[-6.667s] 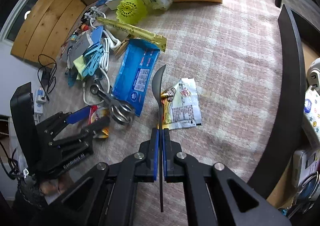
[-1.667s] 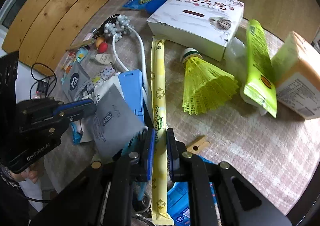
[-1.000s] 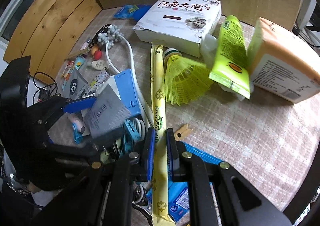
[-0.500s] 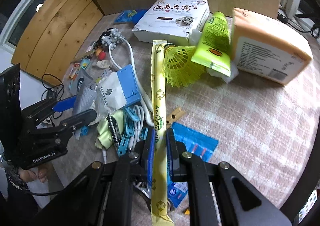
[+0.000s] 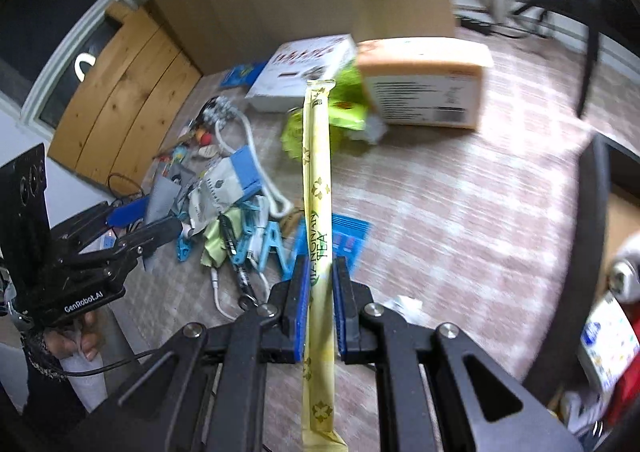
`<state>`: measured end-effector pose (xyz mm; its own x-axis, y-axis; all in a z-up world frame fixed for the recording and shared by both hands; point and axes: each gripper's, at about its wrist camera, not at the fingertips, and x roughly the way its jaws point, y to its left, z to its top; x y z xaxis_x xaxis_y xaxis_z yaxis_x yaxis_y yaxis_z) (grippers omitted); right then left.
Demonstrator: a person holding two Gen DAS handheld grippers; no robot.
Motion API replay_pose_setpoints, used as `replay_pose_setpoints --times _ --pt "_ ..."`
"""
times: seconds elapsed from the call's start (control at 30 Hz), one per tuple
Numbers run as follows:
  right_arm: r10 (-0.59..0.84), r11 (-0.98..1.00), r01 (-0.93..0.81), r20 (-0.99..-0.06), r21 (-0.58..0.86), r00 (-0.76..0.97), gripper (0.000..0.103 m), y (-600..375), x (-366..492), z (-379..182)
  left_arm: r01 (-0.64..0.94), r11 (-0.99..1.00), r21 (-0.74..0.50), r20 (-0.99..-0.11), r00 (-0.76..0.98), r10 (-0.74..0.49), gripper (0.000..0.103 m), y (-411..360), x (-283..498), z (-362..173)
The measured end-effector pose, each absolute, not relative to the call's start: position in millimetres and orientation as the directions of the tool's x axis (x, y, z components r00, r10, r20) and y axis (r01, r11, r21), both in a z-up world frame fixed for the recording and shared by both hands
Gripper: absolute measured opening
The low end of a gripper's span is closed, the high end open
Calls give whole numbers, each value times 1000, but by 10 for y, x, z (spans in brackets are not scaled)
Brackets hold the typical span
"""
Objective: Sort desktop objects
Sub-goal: 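Carry the tea stick and grey packet to the tray and open both tools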
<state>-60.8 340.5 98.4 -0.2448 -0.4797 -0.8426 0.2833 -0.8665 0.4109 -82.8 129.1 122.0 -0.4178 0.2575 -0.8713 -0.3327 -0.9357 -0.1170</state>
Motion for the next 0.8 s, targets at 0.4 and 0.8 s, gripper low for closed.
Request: replay_pose_setpoints --times 0.4,0.8 --pt "-348 -932 46 -851 360 -393 11 4848 -98 1144 -583 -792 -180 -847 -318 427 50 2930 -541 1282" --pt "-166 -937 -202 -874 284 -457 11 6206 450 1209 -730 -655 -195 -850 -208 484 50 4364 -29 1228"
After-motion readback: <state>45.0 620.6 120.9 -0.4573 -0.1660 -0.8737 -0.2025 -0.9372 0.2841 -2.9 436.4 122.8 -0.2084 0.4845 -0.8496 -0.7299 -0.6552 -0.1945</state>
